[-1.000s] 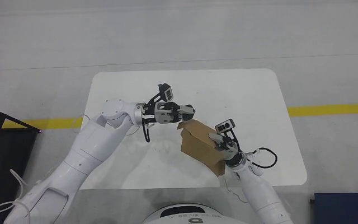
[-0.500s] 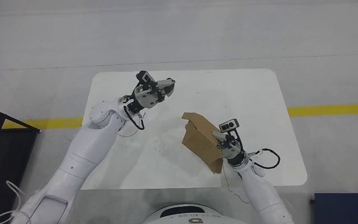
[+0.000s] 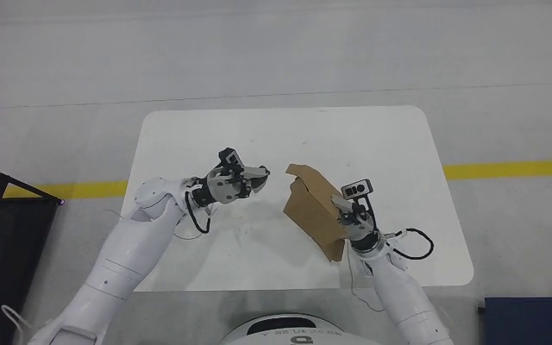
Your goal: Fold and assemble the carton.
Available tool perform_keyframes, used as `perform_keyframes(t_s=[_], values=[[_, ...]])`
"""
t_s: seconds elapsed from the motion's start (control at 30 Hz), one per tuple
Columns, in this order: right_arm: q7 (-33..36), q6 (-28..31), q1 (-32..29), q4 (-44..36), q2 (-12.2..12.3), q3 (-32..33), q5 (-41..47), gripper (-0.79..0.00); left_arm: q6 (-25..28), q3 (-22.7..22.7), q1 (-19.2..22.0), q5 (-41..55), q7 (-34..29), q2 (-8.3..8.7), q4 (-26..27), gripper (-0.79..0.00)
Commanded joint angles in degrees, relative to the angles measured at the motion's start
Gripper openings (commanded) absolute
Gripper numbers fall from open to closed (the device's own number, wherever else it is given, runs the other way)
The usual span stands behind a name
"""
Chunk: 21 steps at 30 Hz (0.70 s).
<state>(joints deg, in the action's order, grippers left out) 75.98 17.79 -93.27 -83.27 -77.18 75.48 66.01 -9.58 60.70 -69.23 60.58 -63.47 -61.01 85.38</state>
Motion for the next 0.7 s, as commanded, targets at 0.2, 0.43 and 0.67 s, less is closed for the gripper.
perform_keyframes(t_s=[0.2, 0.43, 0.67], values=[[-0.19, 0.29, -0.38, -0.27, 0.02, -0.22, -0.08, -0.785, -3.16, -4.85, 2.78, 5.34, -3.01, -1.88, -2.73, -0.785], [-0.17, 0.65, -0.56, -0.17, 0.03, -0.43, -0.21, -0.785, -4.08, -6.91, 4.16, 4.99, -3.82, -2.79, -4.09, -0.785], [-0.07, 0.82, -0.27, -0.66, 0.01, -1.07, -0.89, -0.785, -3.4, -7.97, 5.36, 4.97, -3.27, -3.65, -5.11, -0.785]])
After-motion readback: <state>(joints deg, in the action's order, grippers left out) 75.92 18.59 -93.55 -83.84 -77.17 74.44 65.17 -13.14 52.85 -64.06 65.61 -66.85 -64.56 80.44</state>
